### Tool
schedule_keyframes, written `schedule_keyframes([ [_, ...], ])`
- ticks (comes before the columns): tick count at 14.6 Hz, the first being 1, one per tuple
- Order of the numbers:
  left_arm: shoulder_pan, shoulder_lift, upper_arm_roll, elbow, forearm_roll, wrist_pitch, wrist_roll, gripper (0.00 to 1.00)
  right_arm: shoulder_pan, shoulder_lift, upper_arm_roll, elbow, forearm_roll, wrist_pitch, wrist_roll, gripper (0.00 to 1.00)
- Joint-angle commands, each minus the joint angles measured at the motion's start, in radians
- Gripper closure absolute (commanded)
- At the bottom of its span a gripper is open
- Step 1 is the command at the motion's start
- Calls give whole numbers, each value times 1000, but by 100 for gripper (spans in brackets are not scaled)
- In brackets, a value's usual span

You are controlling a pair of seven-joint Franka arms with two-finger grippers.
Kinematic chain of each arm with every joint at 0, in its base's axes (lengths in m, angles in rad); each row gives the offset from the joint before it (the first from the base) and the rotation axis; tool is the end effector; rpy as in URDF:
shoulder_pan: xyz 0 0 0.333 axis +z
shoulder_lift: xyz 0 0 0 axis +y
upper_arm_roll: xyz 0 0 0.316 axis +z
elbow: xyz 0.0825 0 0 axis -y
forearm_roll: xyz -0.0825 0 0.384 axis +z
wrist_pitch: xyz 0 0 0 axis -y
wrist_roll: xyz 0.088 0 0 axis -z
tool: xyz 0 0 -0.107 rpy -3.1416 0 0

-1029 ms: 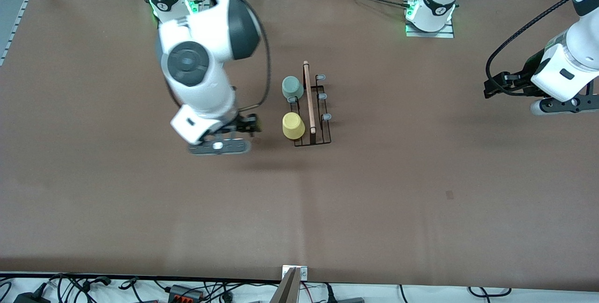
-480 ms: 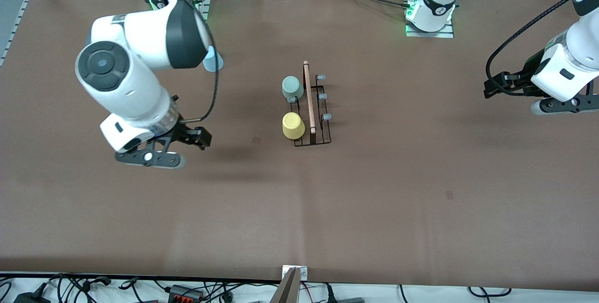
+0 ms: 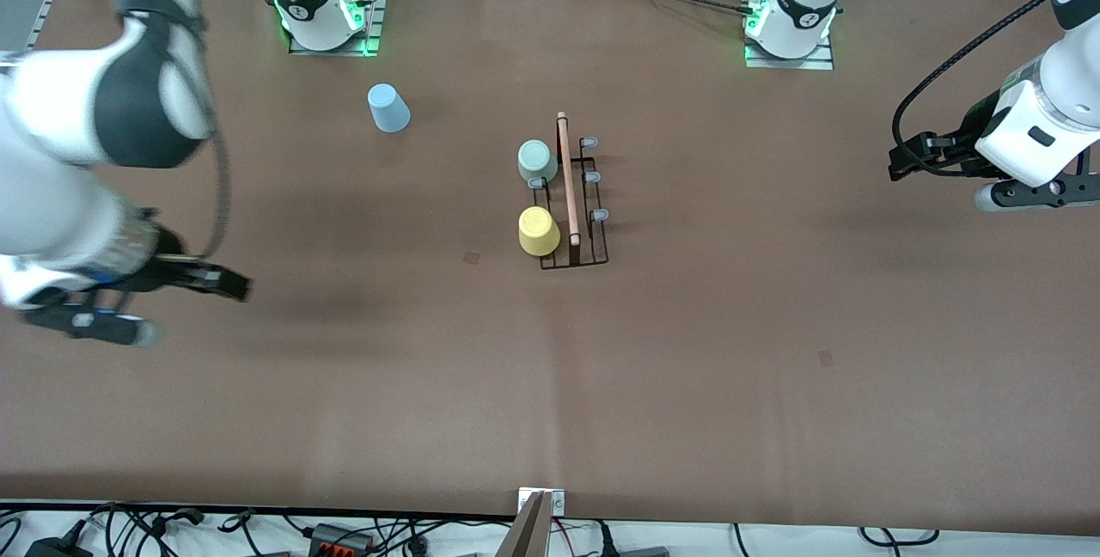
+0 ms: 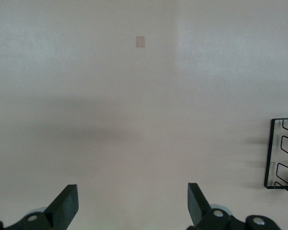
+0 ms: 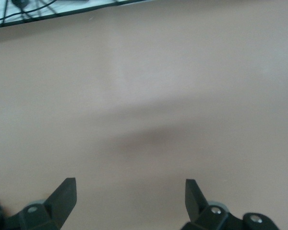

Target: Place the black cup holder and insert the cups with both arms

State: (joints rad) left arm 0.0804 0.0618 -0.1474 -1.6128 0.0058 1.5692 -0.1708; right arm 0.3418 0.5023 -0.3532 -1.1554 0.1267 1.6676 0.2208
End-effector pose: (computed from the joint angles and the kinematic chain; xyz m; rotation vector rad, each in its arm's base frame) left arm 0.5674 -0.0351 0.5703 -3.1240 -0.1615 0.1634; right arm 0.6966 0.0658 0.5274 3.0896 -0.3075 0.0649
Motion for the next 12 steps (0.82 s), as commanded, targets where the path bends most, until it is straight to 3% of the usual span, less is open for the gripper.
schedule_keyframes([
  [1,7,-13,-4,1,3,-12,8,0,-171,-80,178,-29,-77,-15,-43,0],
  [4,9,-13,-4,1,3,-11,10,0,-303,-131,244,-67,-81,-14,-151,0],
  [8,7,-13,-4,1,3,-12,10,0,-397,-212,318,-110,-84,-51,-164,0],
  [12,10,-11,-4,1,3,-12,11,0,-396,-226,321,-125,-157,-52,-282,0],
])
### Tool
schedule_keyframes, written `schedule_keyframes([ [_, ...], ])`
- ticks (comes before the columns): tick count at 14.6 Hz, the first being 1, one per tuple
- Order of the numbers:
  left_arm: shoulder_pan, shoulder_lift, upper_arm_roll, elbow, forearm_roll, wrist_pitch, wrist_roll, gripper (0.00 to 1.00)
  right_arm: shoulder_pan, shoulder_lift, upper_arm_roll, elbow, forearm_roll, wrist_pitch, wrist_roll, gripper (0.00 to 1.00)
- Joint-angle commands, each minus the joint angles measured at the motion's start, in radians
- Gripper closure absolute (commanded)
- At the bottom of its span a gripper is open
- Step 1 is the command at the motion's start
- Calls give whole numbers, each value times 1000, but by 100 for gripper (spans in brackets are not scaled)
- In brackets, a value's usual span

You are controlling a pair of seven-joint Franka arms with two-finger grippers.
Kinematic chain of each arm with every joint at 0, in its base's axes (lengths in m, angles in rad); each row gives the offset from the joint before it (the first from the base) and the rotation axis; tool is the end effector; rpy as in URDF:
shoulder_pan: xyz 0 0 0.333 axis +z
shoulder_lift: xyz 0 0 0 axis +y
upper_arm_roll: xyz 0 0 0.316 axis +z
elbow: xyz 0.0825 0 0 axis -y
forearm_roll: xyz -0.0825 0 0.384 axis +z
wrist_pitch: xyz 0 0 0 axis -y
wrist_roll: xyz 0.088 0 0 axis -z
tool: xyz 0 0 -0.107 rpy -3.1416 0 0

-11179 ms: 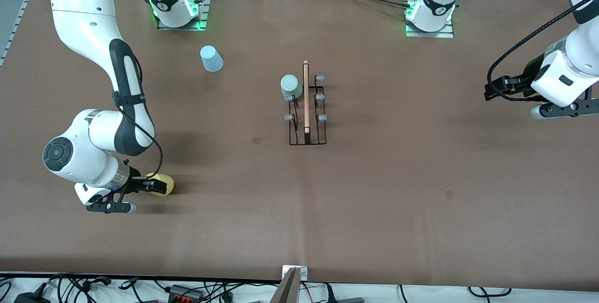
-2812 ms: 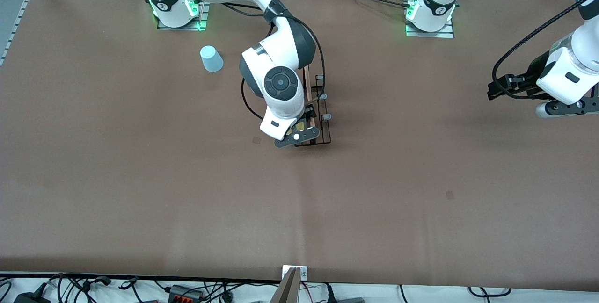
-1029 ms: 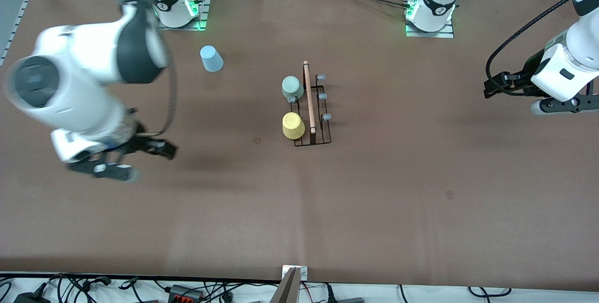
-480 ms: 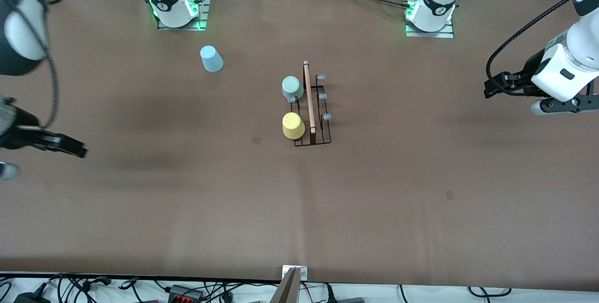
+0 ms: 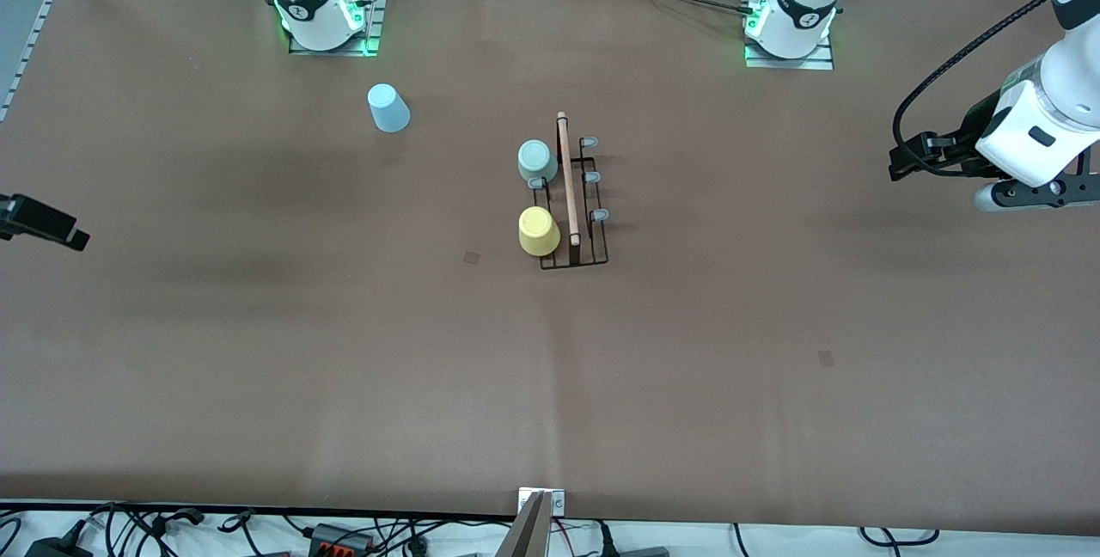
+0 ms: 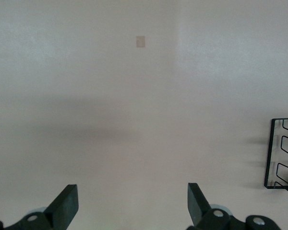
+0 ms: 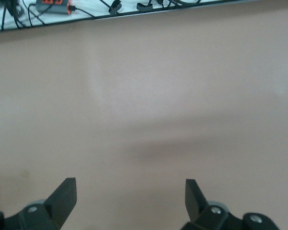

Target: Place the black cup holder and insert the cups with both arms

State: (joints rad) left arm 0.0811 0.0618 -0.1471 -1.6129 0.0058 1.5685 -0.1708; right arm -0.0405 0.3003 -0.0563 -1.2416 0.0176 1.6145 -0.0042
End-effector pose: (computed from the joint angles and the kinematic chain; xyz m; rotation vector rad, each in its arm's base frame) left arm 0.5673 -0.0346 0.5702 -3.1238 -0.1631 0.1647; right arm 0.6469 -0.0548 0.6039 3.1337 -0.1405 0.1145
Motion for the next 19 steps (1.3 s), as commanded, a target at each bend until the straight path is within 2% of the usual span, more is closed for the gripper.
schedule_keyframes([
  [1,9,-11,-5,1,3,-11,10,0,-12,-23,18,-41,-44,-7,-56,0],
  [6,14,-10,-3,-1,3,-8,10,0,8,-67,4,-99,-44,-24,20,0],
  [12,16,-10,-2,-4,6,7,11,0,11,-257,9,-407,-39,108,21,0],
  [19,16,-10,1,-5,5,4,11,0,11,-286,10,-420,-44,84,6,0],
])
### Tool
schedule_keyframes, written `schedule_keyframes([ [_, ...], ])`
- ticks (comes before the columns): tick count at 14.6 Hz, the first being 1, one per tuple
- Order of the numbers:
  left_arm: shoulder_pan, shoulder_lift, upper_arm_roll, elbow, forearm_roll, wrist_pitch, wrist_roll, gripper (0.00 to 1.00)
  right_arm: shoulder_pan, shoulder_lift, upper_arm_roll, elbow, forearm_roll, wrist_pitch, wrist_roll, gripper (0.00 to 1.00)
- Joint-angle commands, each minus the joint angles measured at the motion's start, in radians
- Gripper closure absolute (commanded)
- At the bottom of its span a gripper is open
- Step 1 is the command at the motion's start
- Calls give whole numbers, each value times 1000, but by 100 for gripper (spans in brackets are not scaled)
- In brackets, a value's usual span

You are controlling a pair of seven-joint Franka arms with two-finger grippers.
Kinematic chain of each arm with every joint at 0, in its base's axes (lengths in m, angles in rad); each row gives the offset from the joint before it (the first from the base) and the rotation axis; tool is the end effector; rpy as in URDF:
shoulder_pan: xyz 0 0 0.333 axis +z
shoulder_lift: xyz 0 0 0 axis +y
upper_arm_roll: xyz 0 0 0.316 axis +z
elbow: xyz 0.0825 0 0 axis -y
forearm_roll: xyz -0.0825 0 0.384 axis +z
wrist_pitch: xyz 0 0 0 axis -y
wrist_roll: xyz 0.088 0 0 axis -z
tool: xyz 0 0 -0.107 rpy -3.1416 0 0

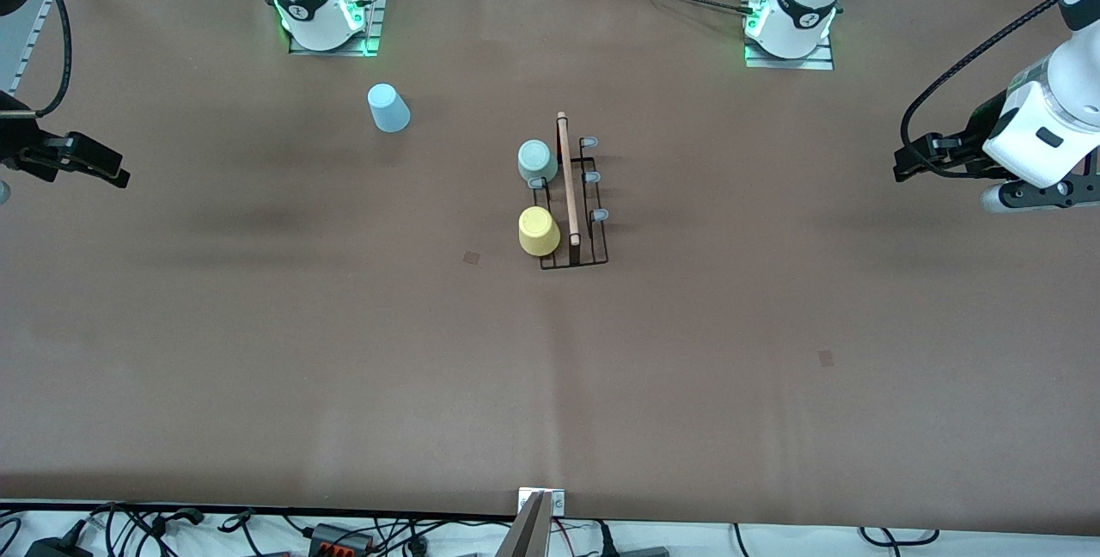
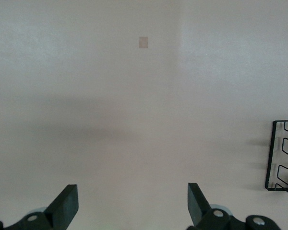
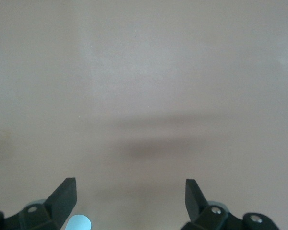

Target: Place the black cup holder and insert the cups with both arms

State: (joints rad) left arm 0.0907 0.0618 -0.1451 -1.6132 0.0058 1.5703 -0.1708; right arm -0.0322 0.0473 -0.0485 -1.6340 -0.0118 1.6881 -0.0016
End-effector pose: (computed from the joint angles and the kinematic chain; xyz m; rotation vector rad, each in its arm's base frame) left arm 0.5679 -0.0280 0.5702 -3.1236 -0.1812 0.1624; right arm 0.5749 -0.0470 0.5780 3.1249 -0.1215 0.0098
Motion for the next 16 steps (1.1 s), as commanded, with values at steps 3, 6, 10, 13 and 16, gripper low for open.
schedule_keyframes([
  [3,6,-11,-1,-4,5,-3,11,0,3,-29,2,-18,-16,38,-32,0],
  [6,6,-11,2,-7,5,-4,11,0,3,-29,4,-15,-7,28,-28,0],
  [10,6,-11,2,-7,5,-4,11,0,3,-32,4,-14,-4,28,0,0],
  [13,6,-11,2,-8,5,-4,10,0,3,-38,2,-14,-2,22,-11,0],
  [16,6,-11,1,-7,5,-7,10,0,3,-40,2,-15,0,-5,-15,0],
])
